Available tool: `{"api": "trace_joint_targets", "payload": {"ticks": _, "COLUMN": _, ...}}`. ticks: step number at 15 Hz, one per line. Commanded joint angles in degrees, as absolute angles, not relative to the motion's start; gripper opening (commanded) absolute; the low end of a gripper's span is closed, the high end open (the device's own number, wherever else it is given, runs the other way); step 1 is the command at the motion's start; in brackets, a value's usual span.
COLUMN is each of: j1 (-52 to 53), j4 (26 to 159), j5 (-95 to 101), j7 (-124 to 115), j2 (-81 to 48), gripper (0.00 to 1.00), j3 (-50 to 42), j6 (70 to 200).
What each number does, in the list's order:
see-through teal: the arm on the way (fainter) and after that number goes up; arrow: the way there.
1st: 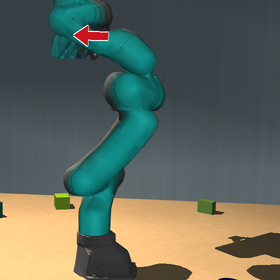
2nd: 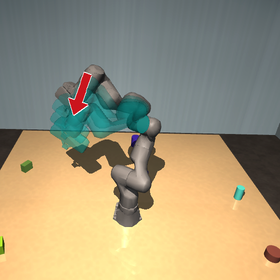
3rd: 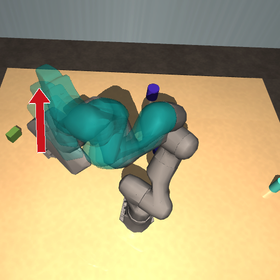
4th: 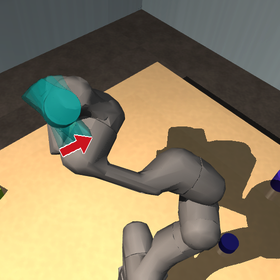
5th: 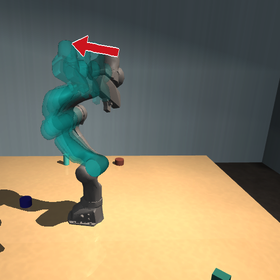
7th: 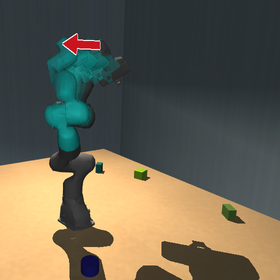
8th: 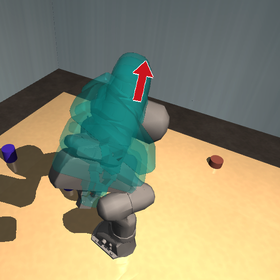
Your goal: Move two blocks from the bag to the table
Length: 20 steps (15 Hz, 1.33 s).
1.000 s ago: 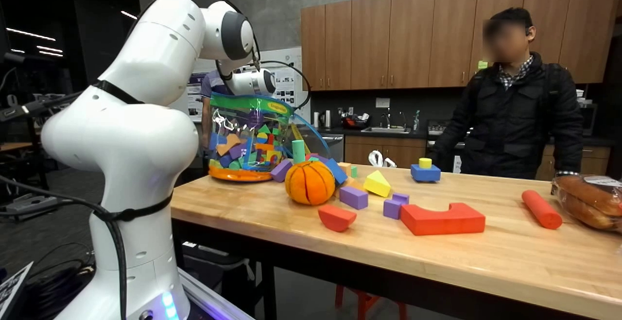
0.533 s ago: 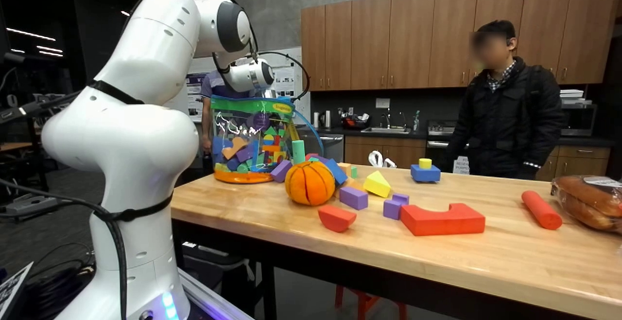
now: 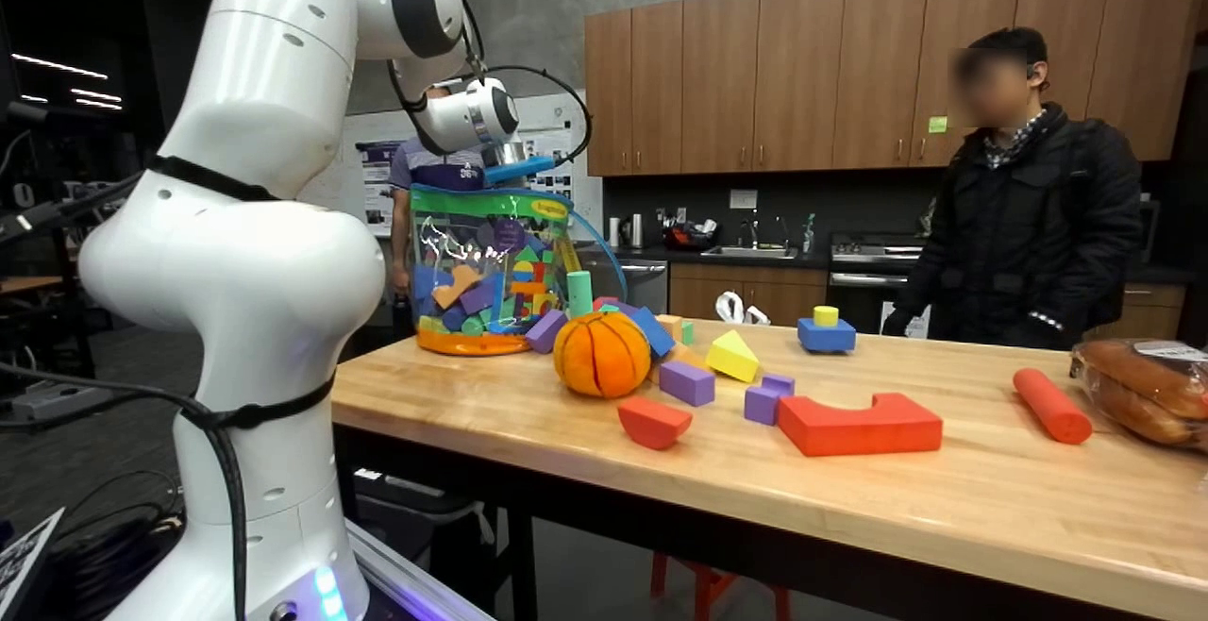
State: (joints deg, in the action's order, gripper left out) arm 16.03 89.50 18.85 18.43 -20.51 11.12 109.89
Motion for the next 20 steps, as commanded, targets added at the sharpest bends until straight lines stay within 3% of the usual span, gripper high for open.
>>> {"api": "trace_joint_targets", "payload": {"ticks": 1, "j1": 15.95, "j4": 95.7, "j5": 21.03, "j7": 17.09, "j2": -13.42, "gripper": 0.18, "j3": 11.24, "j6": 113.14}}
{"api": "trace_joint_targets", "payload": {"ticks": 20, "j1": 12.78, "j4": 107.56, "j5": 42.2, "j7": -3.84, "j2": 8.41, "gripper": 0.18, "j3": 11.36, "j6": 123.98}}
